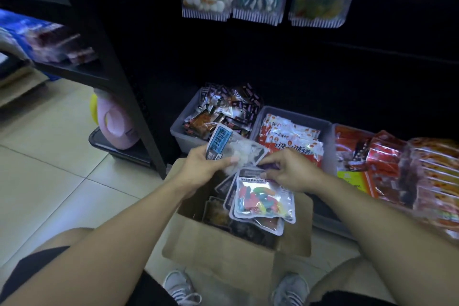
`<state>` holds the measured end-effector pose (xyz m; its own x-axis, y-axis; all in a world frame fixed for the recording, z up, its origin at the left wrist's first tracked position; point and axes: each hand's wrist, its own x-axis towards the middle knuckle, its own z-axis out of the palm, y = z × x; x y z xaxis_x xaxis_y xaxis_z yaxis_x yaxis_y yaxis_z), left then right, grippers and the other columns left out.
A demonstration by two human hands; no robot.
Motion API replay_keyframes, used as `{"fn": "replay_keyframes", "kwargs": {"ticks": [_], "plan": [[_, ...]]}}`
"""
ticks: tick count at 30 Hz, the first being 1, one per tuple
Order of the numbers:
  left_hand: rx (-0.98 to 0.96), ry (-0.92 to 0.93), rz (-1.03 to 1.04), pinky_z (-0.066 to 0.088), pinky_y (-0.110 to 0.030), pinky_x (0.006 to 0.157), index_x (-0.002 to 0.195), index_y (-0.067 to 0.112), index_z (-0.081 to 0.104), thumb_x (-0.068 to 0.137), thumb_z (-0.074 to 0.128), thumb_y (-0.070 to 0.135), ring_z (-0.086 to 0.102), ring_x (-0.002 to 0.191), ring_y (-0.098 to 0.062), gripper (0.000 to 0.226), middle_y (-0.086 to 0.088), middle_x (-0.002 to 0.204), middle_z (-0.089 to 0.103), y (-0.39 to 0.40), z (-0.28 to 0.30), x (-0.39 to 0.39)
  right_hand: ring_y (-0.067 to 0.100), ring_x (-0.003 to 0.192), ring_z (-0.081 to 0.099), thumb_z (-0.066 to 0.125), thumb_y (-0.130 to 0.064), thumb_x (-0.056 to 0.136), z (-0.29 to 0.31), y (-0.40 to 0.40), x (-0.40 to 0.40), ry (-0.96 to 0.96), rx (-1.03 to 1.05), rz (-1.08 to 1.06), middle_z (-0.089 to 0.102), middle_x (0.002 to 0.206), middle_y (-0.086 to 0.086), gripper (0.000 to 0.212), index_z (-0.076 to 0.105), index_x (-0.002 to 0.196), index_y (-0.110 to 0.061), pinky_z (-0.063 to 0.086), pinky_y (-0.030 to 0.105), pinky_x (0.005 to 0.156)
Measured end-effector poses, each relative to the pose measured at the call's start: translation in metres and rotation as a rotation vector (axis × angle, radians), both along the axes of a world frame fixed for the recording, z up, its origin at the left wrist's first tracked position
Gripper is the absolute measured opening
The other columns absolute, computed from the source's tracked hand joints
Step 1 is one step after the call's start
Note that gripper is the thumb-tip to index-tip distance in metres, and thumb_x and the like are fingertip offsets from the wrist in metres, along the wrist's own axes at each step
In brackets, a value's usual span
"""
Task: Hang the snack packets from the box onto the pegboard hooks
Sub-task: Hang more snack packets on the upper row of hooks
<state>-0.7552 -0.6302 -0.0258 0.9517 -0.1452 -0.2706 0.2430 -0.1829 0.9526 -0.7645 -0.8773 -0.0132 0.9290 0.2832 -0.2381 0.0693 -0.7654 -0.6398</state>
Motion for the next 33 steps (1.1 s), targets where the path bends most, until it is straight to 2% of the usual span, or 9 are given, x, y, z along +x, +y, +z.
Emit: {"fn": "replay_keyframes", "kwargs": {"ticks": [3,7,10,13,16,19,24,27,33], "plan": [[-0.114,-0.055,0.206,0.068,-0.034,0.076,0.114,0.008,0.076,0.09,0.082,0.01,0.081,0.092,-0.027,0.026,-0.012,0.103,0.082,-0.003,0.009,0.007,0.035,0.089,0.077,0.079,-0.02,0.093,-0.01,-0.005,0.008,0.044,0.191,-0.114,0.08,0.103,-0.01,0.04,0.074,0.101,-0.058,0.062,0.06,0.079],[0.007,-0.076,0.491,0.068,-0.047,0.079,0.113,0.021,0.067,0.098,0.075,0.022,0.078,0.094,-0.028,0.017,-0.007,0.108,0.078,0.019,0.004,0.027,0.026,0.089,0.08,0.072,-0.008,0.096,-0.007,-0.016,0.014,0.12,0.455,-0.214,0.081,0.101,0.004,0.036,0.079,0.107,-0.041,0.065,0.046,0.076],[0.178,0.033,0.37,0.066,-0.053,0.08,0.112,0.024,0.056,0.1,0.069,0.021,0.076,0.095,-0.031,0.018,-0.01,0.114,0.073,0.025,-0.012,0.027,0.015,0.079,0.079,0.072,-0.001,0.092,0.004,-0.022,0.018,0.14,0.63,-0.288,0.082,0.092,0.003,0.034,0.075,0.116,-0.025,0.063,0.026,0.066],[-0.064,0.173,0.252,0.064,-0.034,0.06,0.117,0.013,0.065,0.1,0.069,0.005,0.079,0.074,-0.019,0.02,-0.008,0.1,0.079,0.008,-0.018,0.014,0.024,0.073,0.077,0.073,-0.003,0.085,0.013,-0.016,0.021,0.235,0.882,-0.39,0.081,0.1,0.013,0.047,0.07,0.129,-0.018,0.064,0.031,0.059],[-0.307,0.268,0.253,0.066,-0.035,0.067,0.117,0.003,0.074,0.099,0.066,-0.002,0.078,0.082,-0.023,0.02,-0.008,0.091,0.082,-0.009,-0.014,0.007,0.035,0.084,0.078,0.061,0.006,0.097,0.006,-0.003,0.027,0.388,1.108,-0.58,0.076,0.111,0.025,0.047,0.064,0.137,-0.018,0.066,0.044,0.064],[-0.522,0.35,0.357,0.064,-0.04,0.083,0.122,0.0,0.074,0.103,0.064,0.01,0.075,0.092,-0.026,0.024,-0.012,0.1,0.081,-0.017,-0.007,0.002,0.041,0.108,0.074,0.061,-0.002,0.1,-0.007,0.012,0.031,0.373,1.148,-0.747,0.075,0.119,0.02,0.049,0.058,0.146,-0.019,0.059,0.06,0.093],[-0.825,0.409,0.339,0.056,-0.048,0.103,0.13,0.013,0.071,0.106,0.05,0.053,0.069,0.123,-0.032,0.051,-0.017,0.132,0.074,-0.025,0.002,-0.004,0.029,0.091,0.079,0.06,-0.006,0.103,-0.007,0.033,0.02,0.286,1.15,-0.859,0.082,0.099,0.007,0.049,0.054,0.146,-0.028,0.063,0.054,0.082],[-0.845,0.325,0.176,0.048,-0.058,0.113,0.139,0.018,0.067,0.087,0.054,0.075,0.064,0.131,-0.039,0.079,-0.018,0.138,0.071,-0.029,0.004,-0.008,0.024,0.085,0.08,0.064,-0.009,0.101,-0.002,0.043,0.014,0.215,1.13,-0.839,0.079,0.114,0.006,0.052,0.051,0.149,-0.027,0.063,0.051,0.079],[-0.839,0.278,0.095,0.057,-0.049,0.093,0.113,0.01,0.073,0.088,0.075,0.026,0.067,0.103,-0.03,0.03,-0.013,0.108,0.073,-0.028,0.013,-0.006,0.019,0.09,0.08,0.062,-0.024,0.104,0.006,0.052,0.005,0.055,0.931,-0.736,0.078,0.116,-0.001,0.041,0.059,0.144,-0.032,0.065,0.038,0.071]]}}
